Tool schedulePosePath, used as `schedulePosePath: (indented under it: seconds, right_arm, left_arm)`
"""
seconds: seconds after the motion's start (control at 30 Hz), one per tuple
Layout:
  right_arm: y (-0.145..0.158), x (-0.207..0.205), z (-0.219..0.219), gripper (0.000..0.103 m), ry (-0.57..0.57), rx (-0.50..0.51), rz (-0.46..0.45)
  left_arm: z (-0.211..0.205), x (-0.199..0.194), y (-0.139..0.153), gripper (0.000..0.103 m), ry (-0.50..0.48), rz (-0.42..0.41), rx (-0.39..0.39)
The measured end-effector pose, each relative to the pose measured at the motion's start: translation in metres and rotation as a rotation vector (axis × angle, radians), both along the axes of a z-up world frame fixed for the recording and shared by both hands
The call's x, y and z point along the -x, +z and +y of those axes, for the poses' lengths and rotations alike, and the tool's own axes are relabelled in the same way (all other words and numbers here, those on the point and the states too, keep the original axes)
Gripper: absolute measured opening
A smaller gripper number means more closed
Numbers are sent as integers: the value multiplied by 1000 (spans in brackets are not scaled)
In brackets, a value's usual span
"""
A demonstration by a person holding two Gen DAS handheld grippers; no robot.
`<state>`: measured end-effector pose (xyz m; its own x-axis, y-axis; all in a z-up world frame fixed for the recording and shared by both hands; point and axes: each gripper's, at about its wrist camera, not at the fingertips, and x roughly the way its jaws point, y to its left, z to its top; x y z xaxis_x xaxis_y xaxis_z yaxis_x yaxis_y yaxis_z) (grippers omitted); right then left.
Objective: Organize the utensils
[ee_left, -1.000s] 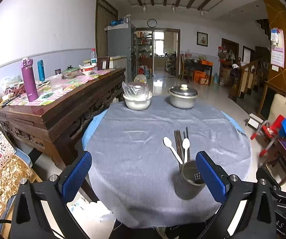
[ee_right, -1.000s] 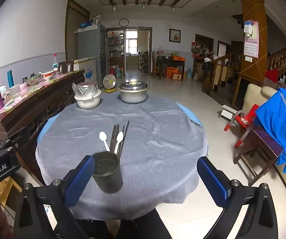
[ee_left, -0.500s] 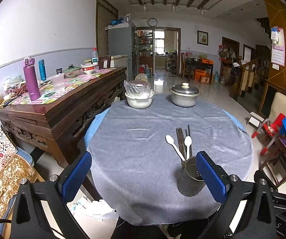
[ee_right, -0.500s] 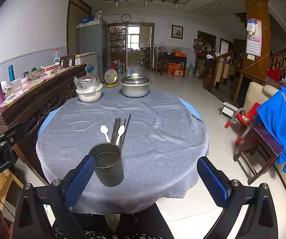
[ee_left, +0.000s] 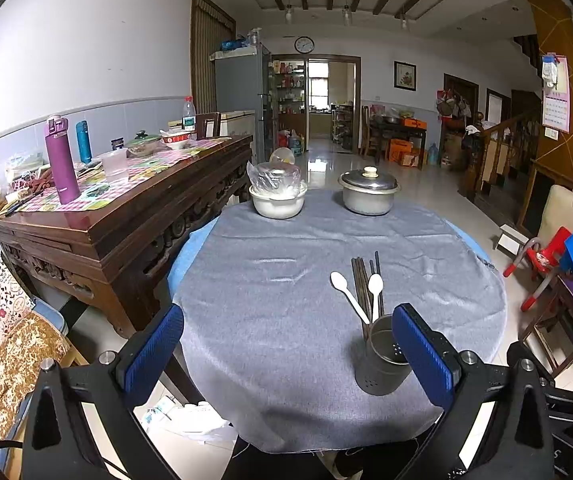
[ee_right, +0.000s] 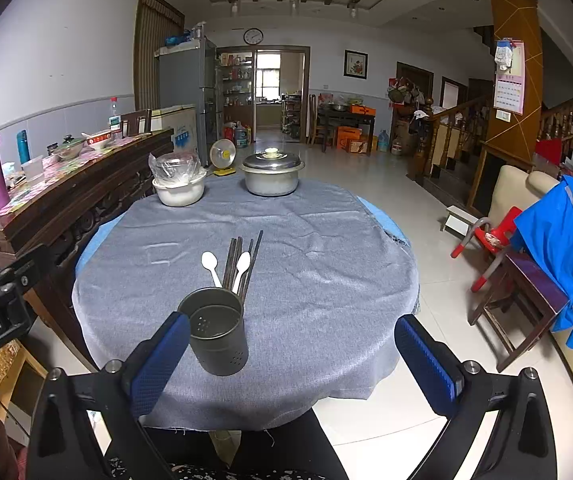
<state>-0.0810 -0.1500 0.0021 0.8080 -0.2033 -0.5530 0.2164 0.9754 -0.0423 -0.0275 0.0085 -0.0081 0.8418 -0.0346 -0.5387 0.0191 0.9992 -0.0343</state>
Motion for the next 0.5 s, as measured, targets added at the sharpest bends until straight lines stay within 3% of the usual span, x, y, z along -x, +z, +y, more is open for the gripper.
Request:
schedulePosePath:
  seconds: [0.5]
  right_arm:
    - [-2, -3, -1, 103, 0, -1, 9]
  left_arm:
    - [0, -4, -2, 103, 2, 8, 8]
